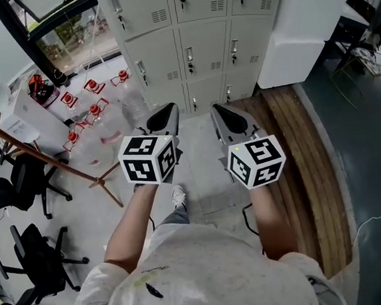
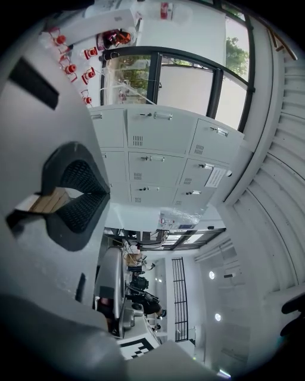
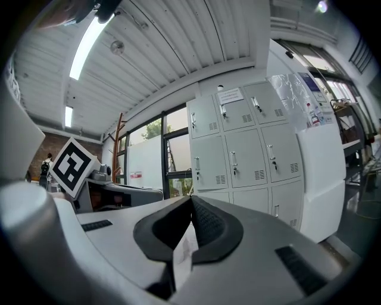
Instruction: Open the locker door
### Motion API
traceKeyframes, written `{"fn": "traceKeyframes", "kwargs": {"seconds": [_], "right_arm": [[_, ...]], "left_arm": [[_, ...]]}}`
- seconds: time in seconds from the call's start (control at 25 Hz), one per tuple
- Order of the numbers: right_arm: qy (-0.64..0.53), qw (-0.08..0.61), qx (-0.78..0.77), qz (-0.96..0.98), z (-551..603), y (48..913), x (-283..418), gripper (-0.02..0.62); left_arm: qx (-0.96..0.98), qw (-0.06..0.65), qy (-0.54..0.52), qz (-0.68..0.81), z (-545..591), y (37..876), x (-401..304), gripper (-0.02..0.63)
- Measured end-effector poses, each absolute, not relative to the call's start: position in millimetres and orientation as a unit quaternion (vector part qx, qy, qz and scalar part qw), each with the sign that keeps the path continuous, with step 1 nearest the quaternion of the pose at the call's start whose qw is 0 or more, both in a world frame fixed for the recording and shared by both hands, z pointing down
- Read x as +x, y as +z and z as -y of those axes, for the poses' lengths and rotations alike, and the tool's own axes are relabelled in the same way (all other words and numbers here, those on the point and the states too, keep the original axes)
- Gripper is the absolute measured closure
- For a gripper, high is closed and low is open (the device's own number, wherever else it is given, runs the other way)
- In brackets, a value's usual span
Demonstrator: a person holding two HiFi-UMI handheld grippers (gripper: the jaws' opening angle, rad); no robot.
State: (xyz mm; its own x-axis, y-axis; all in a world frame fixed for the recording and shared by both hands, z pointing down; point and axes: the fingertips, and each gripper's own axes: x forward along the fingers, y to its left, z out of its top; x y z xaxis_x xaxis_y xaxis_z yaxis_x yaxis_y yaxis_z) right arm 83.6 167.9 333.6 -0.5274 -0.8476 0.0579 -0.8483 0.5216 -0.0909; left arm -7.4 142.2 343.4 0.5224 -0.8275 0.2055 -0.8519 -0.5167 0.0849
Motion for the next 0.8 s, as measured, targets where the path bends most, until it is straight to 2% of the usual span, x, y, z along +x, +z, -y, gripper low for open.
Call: {"fn": "traceKeyframes", "kwargs": {"seconds": [0.8], "right_arm": [[0.037, 0.023, 0.516, 0.855, 22, 307, 18, 0.592]], "left_arm": [[0.891, 0.093, 0.062, 0.44, 55, 333, -63, 0.599]]}}
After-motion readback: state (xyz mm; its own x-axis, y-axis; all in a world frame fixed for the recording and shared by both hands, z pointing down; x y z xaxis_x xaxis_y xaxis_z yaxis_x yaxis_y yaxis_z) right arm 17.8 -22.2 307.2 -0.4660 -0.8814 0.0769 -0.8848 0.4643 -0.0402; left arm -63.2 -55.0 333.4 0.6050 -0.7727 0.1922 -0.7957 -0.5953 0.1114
